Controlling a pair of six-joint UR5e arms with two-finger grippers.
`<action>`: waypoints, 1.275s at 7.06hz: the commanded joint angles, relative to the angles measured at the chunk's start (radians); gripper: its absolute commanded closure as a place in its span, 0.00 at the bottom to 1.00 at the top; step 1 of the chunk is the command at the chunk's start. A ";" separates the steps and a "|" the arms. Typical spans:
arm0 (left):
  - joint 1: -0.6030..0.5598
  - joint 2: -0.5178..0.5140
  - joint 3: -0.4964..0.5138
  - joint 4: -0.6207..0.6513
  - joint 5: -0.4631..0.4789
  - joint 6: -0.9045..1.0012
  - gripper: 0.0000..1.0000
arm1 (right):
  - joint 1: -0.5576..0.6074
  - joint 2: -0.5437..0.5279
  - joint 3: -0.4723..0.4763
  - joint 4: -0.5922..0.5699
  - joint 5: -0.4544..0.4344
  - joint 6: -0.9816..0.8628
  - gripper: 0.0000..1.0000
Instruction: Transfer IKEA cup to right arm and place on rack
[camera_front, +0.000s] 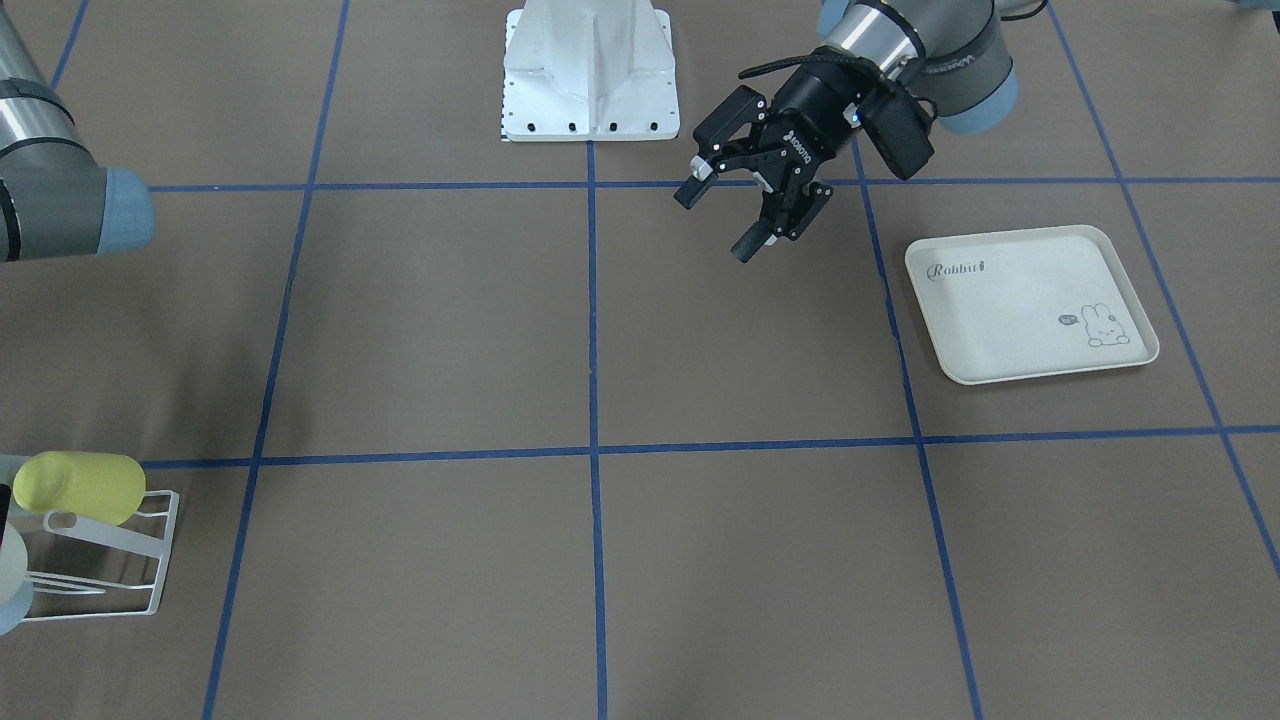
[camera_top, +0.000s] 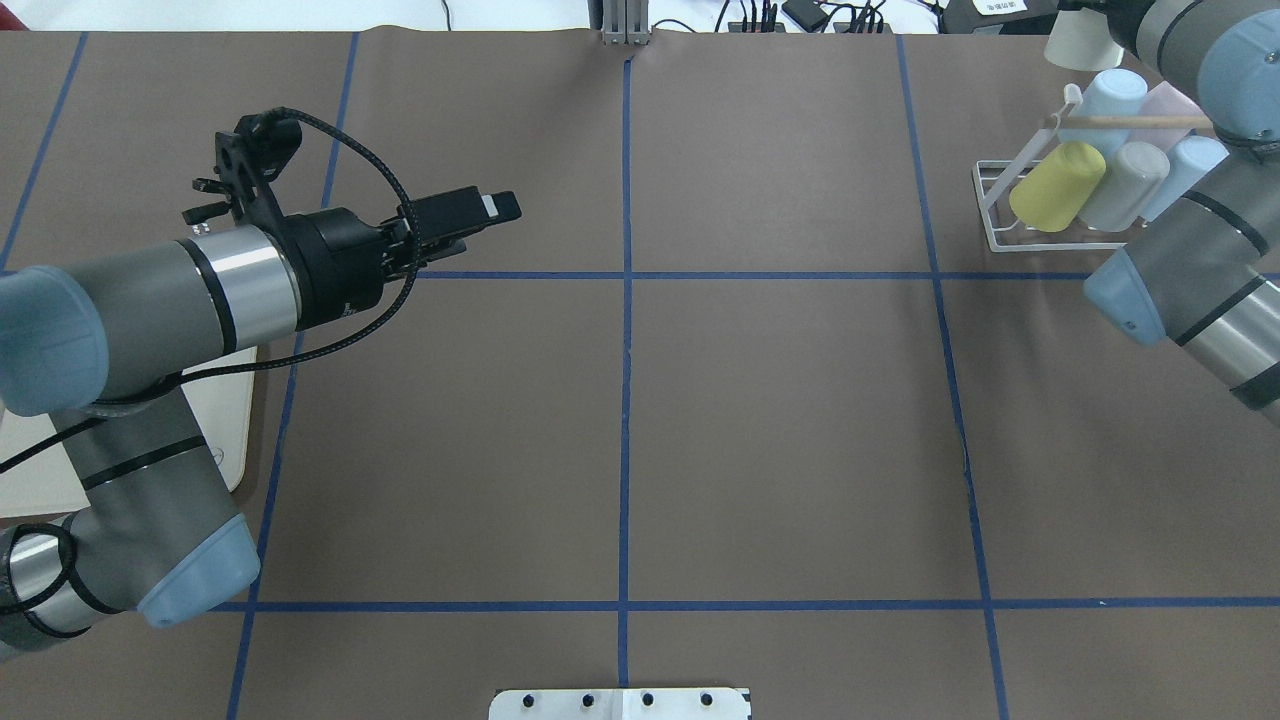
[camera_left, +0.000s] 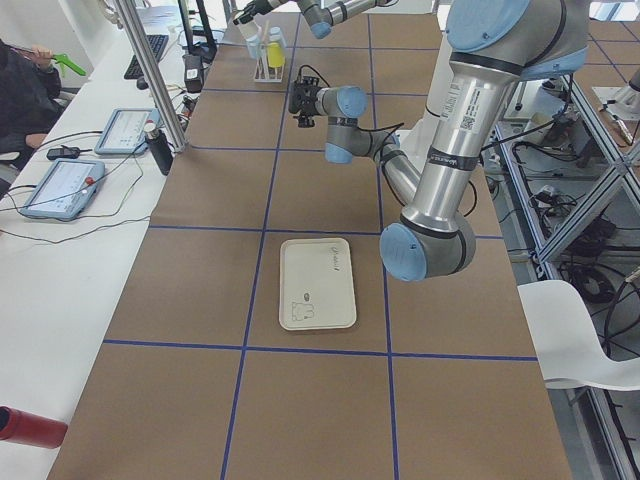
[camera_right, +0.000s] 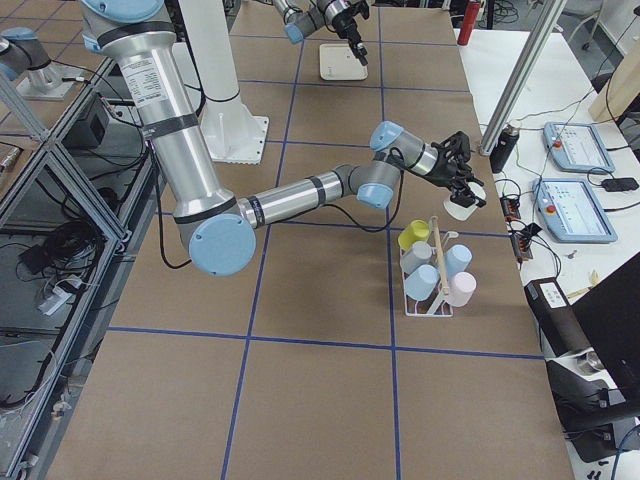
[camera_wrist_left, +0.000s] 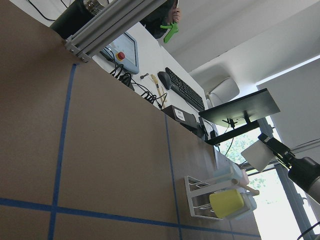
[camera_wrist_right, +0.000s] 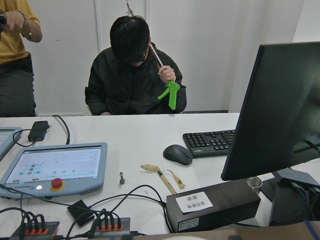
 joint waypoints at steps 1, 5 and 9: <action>-0.003 0.015 -0.015 0.009 -0.003 0.011 0.00 | 0.001 0.001 -0.076 0.077 0.005 -0.017 1.00; -0.001 0.016 -0.013 0.007 -0.003 0.011 0.00 | -0.001 0.003 -0.131 0.128 0.028 -0.017 1.00; -0.001 0.027 -0.015 0.006 -0.006 0.011 0.00 | -0.001 -0.003 -0.144 0.130 0.067 -0.013 1.00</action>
